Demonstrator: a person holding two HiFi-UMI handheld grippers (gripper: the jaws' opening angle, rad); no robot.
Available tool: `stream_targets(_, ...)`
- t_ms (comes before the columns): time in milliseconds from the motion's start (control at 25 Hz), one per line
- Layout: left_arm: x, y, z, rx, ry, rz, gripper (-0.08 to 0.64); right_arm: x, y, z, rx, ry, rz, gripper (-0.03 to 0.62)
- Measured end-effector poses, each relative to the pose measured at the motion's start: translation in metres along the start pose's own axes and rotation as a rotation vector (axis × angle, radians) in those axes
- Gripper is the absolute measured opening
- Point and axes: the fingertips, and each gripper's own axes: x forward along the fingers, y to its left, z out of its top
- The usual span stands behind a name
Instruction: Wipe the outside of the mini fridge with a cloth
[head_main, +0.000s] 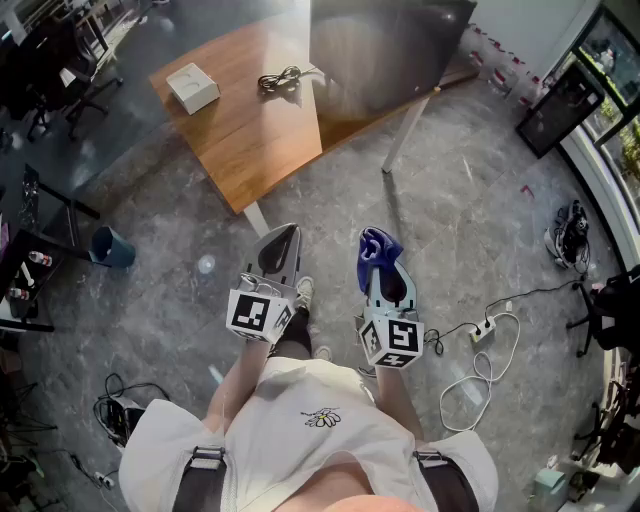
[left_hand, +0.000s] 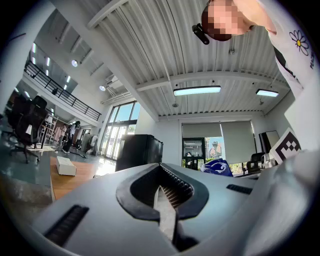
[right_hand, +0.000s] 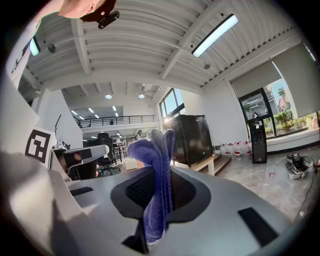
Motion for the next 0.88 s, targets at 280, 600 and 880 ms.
stream_targets(280, 0.082, 0.088, 0.001, -0.02, -0.007, 0.006, 0.005, 0.12, 0.005, 0.027, -0.029, -0.002, 0.003, 0.063)
stream_targets(600, 0.161, 0.161, 0.01, -0.071, -0.049, -0.045, 0.005, 0.234, 0.026, 0.059, -0.045, -0.041, -0.015, 0.061)
stream_targets(880, 0.201, 0.186, 0.011, -0.023, -0.046, -0.077, 0.005, 0.281, 0.026, 0.052, -0.029, 0.005, -0.034, 0.063)
